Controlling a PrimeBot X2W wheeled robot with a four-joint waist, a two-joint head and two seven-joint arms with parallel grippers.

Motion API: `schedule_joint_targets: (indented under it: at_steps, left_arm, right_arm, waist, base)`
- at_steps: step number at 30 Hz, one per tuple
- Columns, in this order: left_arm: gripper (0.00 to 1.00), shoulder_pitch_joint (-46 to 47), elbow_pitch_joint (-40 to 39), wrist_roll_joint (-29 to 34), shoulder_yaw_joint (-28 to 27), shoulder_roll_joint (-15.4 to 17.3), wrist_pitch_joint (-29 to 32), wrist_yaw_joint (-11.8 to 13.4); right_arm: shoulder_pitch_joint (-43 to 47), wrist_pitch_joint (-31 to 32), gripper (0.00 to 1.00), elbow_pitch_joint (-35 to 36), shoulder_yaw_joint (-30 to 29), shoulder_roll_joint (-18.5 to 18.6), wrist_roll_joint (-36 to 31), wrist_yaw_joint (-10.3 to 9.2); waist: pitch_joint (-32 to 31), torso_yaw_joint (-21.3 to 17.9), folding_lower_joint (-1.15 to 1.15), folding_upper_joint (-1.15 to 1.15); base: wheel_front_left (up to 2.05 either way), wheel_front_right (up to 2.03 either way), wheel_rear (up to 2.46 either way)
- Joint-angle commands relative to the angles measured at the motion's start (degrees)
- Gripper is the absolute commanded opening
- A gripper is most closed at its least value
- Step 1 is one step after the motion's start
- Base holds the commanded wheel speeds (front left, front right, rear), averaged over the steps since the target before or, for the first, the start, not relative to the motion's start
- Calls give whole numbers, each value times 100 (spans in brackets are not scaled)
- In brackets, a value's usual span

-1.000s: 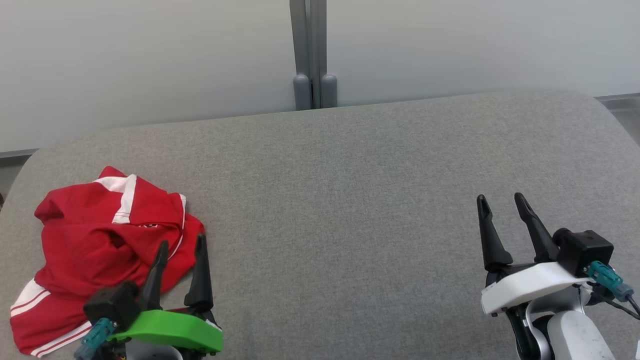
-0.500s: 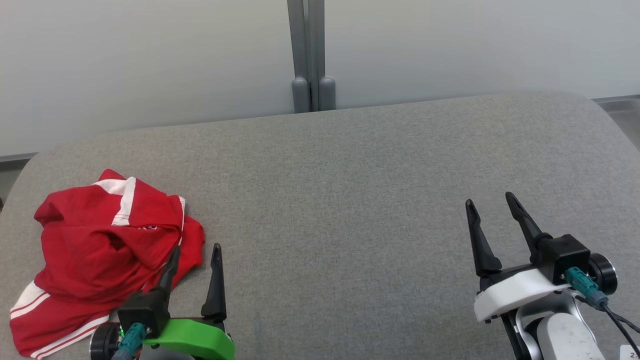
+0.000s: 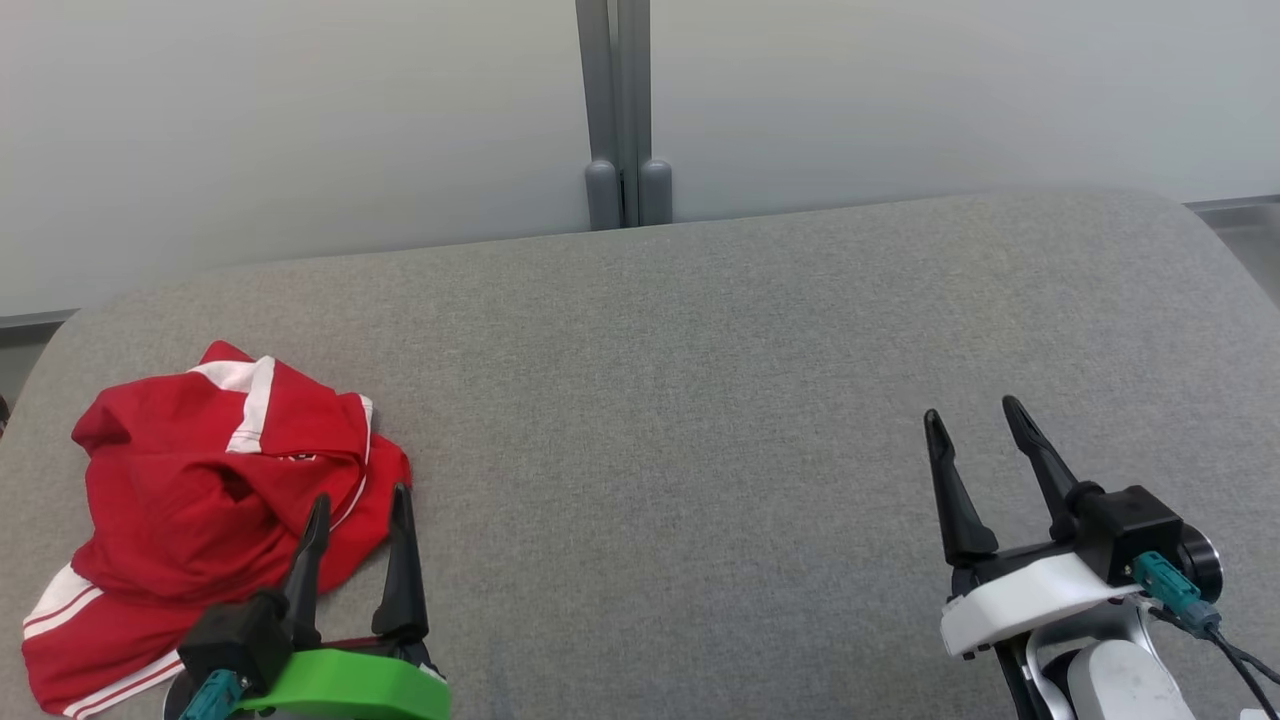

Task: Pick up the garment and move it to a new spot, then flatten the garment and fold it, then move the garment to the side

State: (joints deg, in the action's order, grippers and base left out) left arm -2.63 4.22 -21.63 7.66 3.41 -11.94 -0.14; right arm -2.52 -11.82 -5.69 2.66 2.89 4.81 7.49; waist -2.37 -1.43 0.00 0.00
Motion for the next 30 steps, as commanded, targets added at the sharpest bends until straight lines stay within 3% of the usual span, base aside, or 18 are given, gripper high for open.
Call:
schedule_joint_targets:
  at_steps: [1,7,30]
  left_arm:
    - [100,-79,24,14,-62,-23,-56,-81]
    - [100,-127,336,99,-80,-51,-121,-329]
    - [100,-138,390,565,22,-45,-331,-240]
  right_arm:
    - [78,-67,100,-41,-21,8,98,0]
    - [110,-134,100,-273,-6,0,474,0]
    - [76,-343,100,-539,109,6,-111,0]
  waist:
    - [-8,-1,0,0]
    - [-35,-23,0,0]
    - [-97,-12,0,0]
  base:
    - [0,0,0]
    - [0,0,0]
    - [0,0,0]
